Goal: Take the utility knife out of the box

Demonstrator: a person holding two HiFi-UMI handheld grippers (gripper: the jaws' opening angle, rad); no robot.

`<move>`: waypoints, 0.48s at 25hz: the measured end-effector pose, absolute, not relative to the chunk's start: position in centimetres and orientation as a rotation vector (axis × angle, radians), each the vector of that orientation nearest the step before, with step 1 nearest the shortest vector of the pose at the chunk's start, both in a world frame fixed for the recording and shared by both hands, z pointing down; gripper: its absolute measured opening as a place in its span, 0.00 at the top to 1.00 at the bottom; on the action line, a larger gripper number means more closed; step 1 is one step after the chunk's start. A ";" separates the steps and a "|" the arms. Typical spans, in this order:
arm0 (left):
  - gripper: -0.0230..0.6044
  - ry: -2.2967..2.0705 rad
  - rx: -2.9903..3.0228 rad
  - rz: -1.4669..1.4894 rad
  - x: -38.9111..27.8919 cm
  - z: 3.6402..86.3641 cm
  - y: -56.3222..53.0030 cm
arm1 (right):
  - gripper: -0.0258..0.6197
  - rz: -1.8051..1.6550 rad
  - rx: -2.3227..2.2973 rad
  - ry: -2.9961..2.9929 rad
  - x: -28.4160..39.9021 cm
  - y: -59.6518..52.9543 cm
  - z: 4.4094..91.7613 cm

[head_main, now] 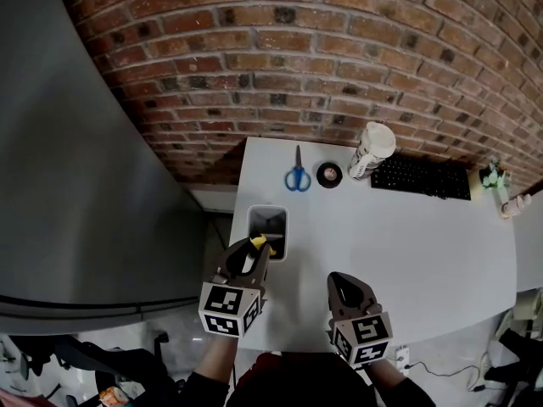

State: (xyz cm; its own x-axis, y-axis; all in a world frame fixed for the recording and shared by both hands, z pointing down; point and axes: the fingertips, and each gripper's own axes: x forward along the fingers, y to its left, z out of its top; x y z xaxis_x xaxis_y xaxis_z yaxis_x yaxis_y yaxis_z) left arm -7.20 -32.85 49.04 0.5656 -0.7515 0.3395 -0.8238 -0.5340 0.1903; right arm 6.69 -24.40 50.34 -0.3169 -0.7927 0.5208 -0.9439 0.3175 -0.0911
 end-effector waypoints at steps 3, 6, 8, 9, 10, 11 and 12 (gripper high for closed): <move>0.80 -1.310 2.480 0.302 -7.5 48.7 -33.0 | 0.95 0.534 1.550 -2.211 6.8 -24.3 50.1; 0.80 -1.330 2.491 0.285 -7.8 47.9 -33.2 | 0.95 0.534 1.551 -2.204 6.9 -24.0 50.2; 0.80 -1.346 2.498 0.272 -8.1 47.3 -33.2 | 0.95 0.532 1.554 -2.204 6.9 -23.8 50.1; 0.80 -1.356 2.501 0.265 -8.2 47.0 -33.2 | 0.95 0.529 1.555 -2.205 6.9 -23.7 50.0; 0.80 -1.365 2.504 0.257 -8.4 46.6 -33.1 | 0.95 0.527 1.556 -2.206 6.9 -23.6 50.0; 0.80 -1.374 2.508 0.248 -8.5 46.3 -33.1 | 0.95 0.525 1.556 -2.206 6.9 -23.5 49.9; 0.80 -1.383 2.511 0.238 -8.7 45.9 -33.0 | 0.95 0.524 1.555 -2.206 6.9 -23.4 49.9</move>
